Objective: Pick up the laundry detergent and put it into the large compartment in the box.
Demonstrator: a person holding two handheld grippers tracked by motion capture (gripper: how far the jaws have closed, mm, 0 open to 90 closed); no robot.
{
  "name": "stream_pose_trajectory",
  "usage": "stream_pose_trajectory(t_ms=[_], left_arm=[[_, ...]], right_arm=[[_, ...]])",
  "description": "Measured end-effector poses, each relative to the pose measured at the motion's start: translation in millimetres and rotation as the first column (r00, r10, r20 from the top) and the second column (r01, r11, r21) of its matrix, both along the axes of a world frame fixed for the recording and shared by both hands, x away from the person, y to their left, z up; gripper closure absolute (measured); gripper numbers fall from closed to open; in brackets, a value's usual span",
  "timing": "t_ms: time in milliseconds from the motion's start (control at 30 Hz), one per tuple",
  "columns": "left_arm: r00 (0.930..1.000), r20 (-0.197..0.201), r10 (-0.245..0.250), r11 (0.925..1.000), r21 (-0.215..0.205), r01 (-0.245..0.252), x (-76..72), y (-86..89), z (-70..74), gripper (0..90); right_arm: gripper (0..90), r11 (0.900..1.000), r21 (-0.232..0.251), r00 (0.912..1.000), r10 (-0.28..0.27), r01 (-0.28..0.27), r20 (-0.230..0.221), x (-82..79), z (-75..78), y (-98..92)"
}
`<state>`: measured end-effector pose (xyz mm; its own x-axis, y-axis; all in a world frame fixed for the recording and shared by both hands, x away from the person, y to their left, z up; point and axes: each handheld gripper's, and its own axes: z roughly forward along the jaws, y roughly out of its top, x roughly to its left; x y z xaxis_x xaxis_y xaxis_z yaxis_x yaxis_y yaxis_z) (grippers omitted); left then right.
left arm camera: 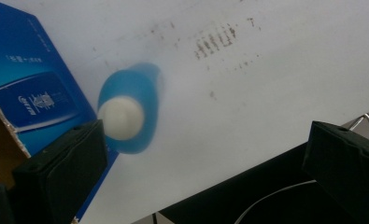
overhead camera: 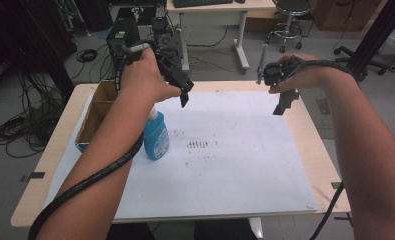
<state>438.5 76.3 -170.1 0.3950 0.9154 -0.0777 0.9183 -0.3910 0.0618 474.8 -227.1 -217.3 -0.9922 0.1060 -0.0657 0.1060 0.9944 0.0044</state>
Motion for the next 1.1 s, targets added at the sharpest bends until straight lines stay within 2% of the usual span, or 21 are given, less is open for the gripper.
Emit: stream_pose_trajectory(t_ms=[267,767,1100], left_arm=[[1.0,-0.005,-0.004,0.9999,0.011,0.004,5.5,11.7,-6.2,0.2],[0.9998,-0.011,-0.014,0.9996,0.025,0.014,10.0,23.3,-18.3,0.2],[0.9997,-0.022,-0.009,0.9994,0.032,0.009,13.1,29.9,-32.3,0.2]], right_arm=[[5.9,1.0,-0.001,1.0,-0.001,0.001,-0.001,0.3,-1.3,0.0],[6.0,1.0,-0.005,1.0,0.004,-0.004,-0.003,-0.4,-3.4,2.0],[6.0,1.0,-0.006,1.0,0.007,-0.007,-0.006,-1.2,-5.5,3.2]])
